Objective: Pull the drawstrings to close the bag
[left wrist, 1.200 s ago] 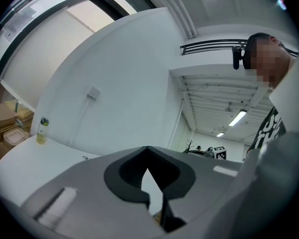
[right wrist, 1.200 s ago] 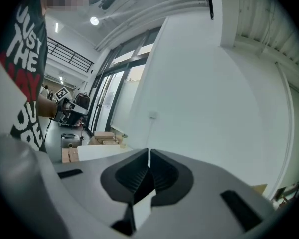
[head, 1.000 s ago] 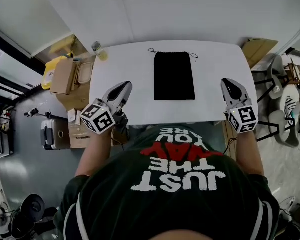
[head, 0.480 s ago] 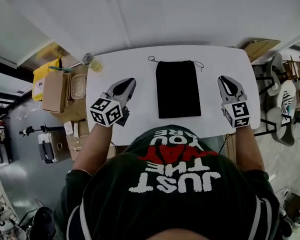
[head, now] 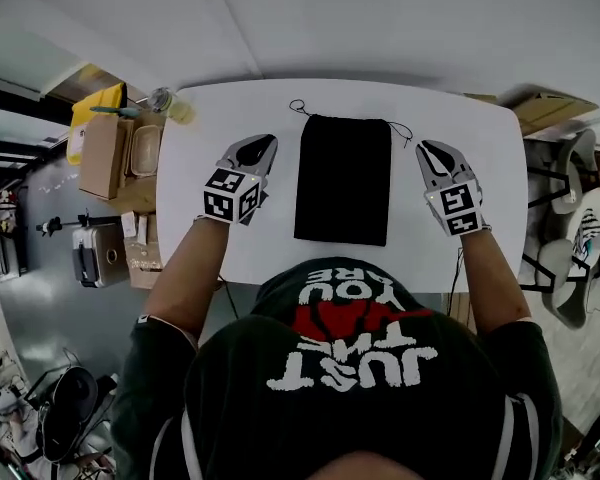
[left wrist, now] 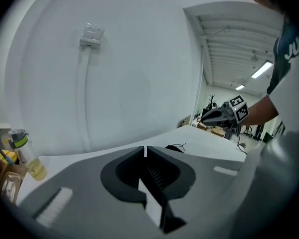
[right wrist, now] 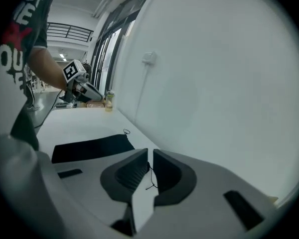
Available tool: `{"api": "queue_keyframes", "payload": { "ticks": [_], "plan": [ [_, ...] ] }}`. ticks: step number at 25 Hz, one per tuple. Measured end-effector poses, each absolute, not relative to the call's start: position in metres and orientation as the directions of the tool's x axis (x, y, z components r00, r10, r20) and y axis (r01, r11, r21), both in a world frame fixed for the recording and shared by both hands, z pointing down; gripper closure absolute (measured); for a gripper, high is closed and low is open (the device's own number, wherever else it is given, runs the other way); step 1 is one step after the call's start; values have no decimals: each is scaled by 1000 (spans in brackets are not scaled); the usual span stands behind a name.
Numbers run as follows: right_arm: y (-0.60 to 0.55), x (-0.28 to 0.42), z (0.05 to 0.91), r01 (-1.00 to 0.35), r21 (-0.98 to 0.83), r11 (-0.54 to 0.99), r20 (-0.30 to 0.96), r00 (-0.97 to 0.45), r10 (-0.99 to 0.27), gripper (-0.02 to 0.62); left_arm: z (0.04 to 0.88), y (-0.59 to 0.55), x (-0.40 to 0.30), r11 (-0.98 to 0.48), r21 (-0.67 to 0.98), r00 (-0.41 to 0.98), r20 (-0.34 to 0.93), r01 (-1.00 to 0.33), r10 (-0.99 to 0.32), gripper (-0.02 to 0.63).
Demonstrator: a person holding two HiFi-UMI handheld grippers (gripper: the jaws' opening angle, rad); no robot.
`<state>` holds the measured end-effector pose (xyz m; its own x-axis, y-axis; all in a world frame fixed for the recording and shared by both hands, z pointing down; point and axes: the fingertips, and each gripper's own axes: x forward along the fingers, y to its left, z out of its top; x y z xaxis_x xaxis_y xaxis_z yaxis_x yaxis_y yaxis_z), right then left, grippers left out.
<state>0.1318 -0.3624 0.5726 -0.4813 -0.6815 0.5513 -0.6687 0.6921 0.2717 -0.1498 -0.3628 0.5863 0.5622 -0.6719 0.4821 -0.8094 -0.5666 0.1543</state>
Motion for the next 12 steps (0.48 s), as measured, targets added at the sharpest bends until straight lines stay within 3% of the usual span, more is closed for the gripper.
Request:
{"api": "queue_keyframes", "payload": {
  "ticks": [6,12],
  "plan": [
    [-397,140,617,-654,301,694,608,-429,-668,591,639,-394,-137,-619,30,519,577,-785,-630,587],
    [-419,145,660,-654,305,693,658,-381,-650,591,690,-423,-143,-693,-114,459,671,-712,-582,509]
  ]
}}
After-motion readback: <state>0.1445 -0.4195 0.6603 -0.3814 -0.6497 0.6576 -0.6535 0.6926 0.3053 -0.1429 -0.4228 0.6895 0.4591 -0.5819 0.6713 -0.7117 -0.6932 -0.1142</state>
